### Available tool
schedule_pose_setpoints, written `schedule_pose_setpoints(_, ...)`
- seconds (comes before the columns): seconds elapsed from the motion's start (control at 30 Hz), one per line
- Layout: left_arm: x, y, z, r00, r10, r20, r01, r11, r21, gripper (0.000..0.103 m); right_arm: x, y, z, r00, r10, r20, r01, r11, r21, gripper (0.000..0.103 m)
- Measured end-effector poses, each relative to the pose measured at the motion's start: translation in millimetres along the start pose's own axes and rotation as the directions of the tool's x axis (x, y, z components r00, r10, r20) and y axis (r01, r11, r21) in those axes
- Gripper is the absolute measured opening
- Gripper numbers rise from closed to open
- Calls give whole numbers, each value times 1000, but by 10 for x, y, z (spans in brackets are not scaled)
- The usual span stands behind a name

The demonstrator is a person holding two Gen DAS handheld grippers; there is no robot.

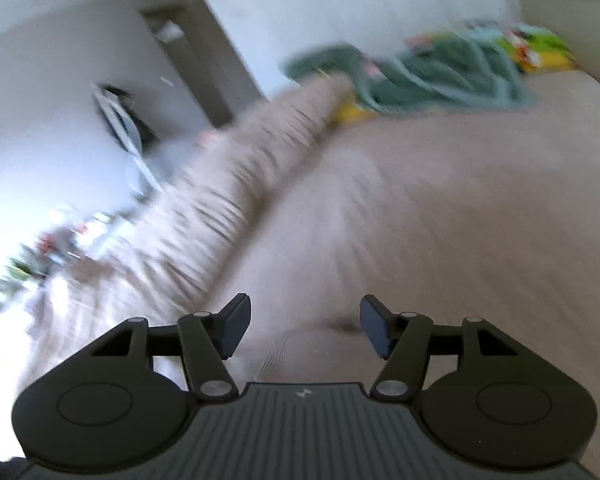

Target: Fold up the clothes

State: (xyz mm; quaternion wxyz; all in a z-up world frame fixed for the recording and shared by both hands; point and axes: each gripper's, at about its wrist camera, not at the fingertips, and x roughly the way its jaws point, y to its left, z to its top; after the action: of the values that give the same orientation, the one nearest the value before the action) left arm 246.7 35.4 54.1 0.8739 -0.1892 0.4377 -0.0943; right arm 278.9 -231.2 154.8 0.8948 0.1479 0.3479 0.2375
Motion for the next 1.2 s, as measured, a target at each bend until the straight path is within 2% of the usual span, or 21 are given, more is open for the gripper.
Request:
schedule_pose_setpoints(0.03, -5, 99, 13, 1000, -6, -5, 6, 999, -37, 67, 48, -10, -101, 998, -54, -26, 54, 998, -10, 61)
schedule_pose_setpoints(0.1, -11, 293, 39, 1000, -19, -16, 17, 994, -112, 68, 170, 6, -327, 981, -184, -61, 177, 978, -111, 61)
schedule_pose_setpoints(0.17, 71, 414, 69, 999, -43, -25, 37, 981, -188, 71, 294, 86, -584, 951, -299, -80, 271, 928, -256, 61)
schedule_pose_setpoints(0.23, 146, 489, 94, 998, -58, -29, 49, 967, -250, 73, 468, 134, -800, 919, -382, -99, 315, 862, -398, 61)
schedule_pose_setpoints(0.3, 233, 522, 168, 999, -29, -25, 21, 956, -294, 73, 672, 164, -981, 880, -463, -104, 348, 778, -523, 62)
schedule_pose_setpoints(0.33, 294, 482, 190, 1000, 8, -16, -13, 952, -305, 73, 760, 166, -1040, 865, -493, -95, 362, 744, -561, 62)
schedule_pose_setpoints(0.43, 465, 369, 246, 997, 79, 9, -73, 956, -284, 71, 876, 6, -1123, 831, -553, -59, 415, 687, -596, 62)
schedule_pose_setpoints(0.47, 473, 304, 269, 995, 100, 19, -92, 960, -263, 56, 884, -56, -1105, 815, -578, -40, 446, 671, -592, 63)
schedule_pose_setpoints(0.53, 414, 177, 274, 992, 118, 53, -105, 972, -208, 29, 800, -172, -1058, 794, -608, 6, 498, 645, -581, 73)
schedule_pose_setpoints(0.57, 355, 115, 261, 990, 117, 75, -102, 979, -175, 30, 722, -245, -1049, 781, -624, 29, 526, 632, -569, 78)
schedule_pose_setpoints(0.63, 241, -7, 230, 987, 115, 116, -102, 989, -107, 31, 605, -374, -1066, 780, -626, 32, 538, 642, -546, 80)
schedule_pose_setpoints(0.67, 216, -54, 187, 984, 137, 118, -130, 989, -64, 30, 576, -414, -1078, 789, -615, 16, 525, 660, -538, 80)
schedule_pose_setpoints(0.73, 228, -77, 131, 979, 176, 103, -176, 984, -12, 27, 579, -427, -1111, 794, -607, -3, 507, 665, -548, 80)
schedule_pose_setpoints(0.83, 363, 66, 108, 973, 223, 51, -221, 974, -54, 23, 614, -397, -1115, 799, -601, 11, 497, 651, -574, 80)
schedule_pose_setpoints(1.03, 46, 184, -61, 975, 192, 110, -185, 980, -70, 18, 591, -398, -1161, 799, -600, 22, 503, 649, -571, 82)
schedule_pose_setpoints(1.13, -111, 125, -59, 970, 171, 175, -165, 985, -48, 18, 527, -382, -1164, 801, -598, 25, 505, 652, -566, 84)
schedule_pose_setpoints(1.2, -177, 101, -53, 971, 158, 181, -154, 987, -39, 18, 536, -391, -1170, 798, -602, 25, 507, 648, -568, 86)
